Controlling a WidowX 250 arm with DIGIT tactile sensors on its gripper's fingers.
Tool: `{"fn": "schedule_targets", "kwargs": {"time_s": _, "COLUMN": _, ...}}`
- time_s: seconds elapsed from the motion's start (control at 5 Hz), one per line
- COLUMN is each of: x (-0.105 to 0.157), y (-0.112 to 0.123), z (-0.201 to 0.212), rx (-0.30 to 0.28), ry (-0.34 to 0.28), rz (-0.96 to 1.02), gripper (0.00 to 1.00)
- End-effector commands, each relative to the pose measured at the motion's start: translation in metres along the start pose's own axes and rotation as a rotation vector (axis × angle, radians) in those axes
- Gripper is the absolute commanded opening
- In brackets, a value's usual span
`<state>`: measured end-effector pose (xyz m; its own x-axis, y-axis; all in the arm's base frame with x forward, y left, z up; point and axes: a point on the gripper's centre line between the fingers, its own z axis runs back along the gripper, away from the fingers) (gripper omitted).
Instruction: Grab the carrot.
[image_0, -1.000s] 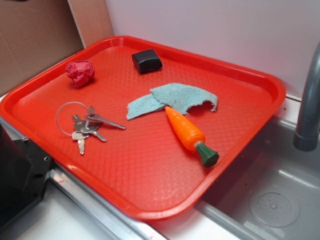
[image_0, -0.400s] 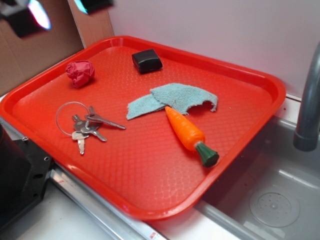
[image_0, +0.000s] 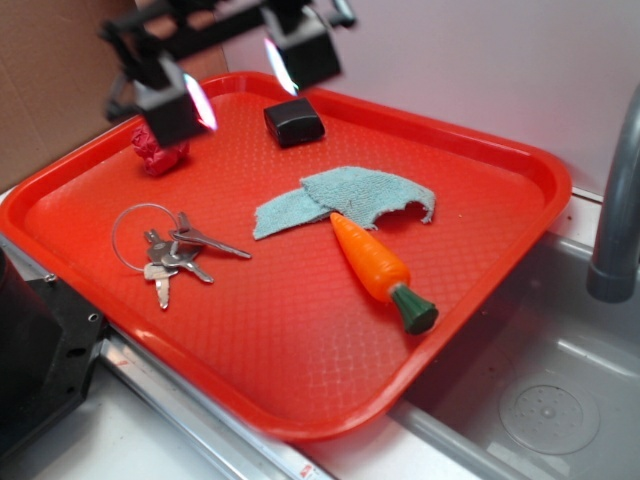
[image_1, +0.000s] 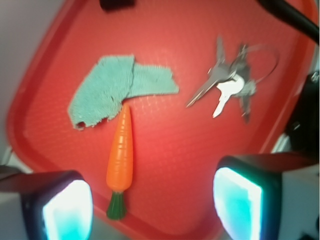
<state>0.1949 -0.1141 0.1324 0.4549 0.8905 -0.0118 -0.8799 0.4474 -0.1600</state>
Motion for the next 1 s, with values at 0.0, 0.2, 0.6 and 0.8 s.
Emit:
{"fn": "schedule_targets", "kwargs": {"time_s": 0.0, "x": -0.005, "y": -0.013, "z": -0.054, "rx": 0.029, "ry": -0.003, "rz": 0.059, "gripper": 1.00}}
{"fn": "schedule_targets", "kwargs": {"time_s": 0.2, "x": -0.008, "y": -0.016, "z": -0.083, "rx": 0.039, "ry": -0.006, "rz": 0.061, "gripper": 1.00}}
{"fn": "schedule_targets", "kwargs": {"time_s": 0.6, "x": -0.015, "y": -0.026, "z": -0.115, "rx": 0.028, "ry": 0.021, "rz": 0.022, "gripper": 1.00}}
{"fn": "schedule_targets", "kwargs": {"time_s": 0.8, "x": -0.020, "y": -0.022, "z": -0.118, "rx": 0.032, "ry": 0.002, "rz": 0.029, "gripper": 0.00}}
